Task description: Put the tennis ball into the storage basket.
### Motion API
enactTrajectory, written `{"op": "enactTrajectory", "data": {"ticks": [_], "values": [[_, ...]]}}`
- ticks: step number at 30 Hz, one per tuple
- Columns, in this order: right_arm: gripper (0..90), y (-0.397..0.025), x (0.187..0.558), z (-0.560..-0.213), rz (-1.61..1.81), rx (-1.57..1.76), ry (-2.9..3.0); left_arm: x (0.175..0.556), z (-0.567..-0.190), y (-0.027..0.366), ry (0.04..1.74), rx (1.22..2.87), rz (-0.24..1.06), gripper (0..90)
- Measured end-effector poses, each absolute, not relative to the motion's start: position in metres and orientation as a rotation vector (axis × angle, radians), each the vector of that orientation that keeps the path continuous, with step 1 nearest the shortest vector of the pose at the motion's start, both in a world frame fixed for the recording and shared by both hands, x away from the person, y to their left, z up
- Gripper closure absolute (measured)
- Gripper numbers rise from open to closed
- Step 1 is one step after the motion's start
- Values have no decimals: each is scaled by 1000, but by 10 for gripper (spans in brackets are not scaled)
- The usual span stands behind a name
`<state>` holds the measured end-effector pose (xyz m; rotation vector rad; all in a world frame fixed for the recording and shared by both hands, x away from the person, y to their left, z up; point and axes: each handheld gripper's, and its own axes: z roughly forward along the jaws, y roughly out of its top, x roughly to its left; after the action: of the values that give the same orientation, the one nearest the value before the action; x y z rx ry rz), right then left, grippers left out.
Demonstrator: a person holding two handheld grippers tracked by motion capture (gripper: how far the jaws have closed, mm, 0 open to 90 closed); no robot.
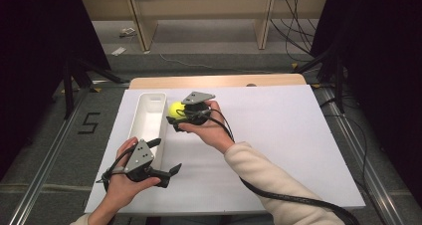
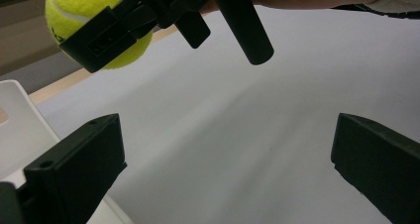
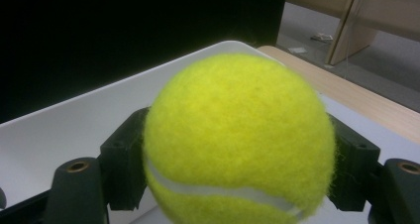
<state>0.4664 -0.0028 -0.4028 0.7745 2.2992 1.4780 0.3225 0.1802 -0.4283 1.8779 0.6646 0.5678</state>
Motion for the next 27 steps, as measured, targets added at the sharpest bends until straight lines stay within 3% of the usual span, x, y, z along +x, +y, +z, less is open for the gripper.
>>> {"op": "enactTrajectory", "data": {"ticks": [27], "values": [[266,7,471,-397,1476,754,2308,322,-428,180,665,1877,567,0]]}}
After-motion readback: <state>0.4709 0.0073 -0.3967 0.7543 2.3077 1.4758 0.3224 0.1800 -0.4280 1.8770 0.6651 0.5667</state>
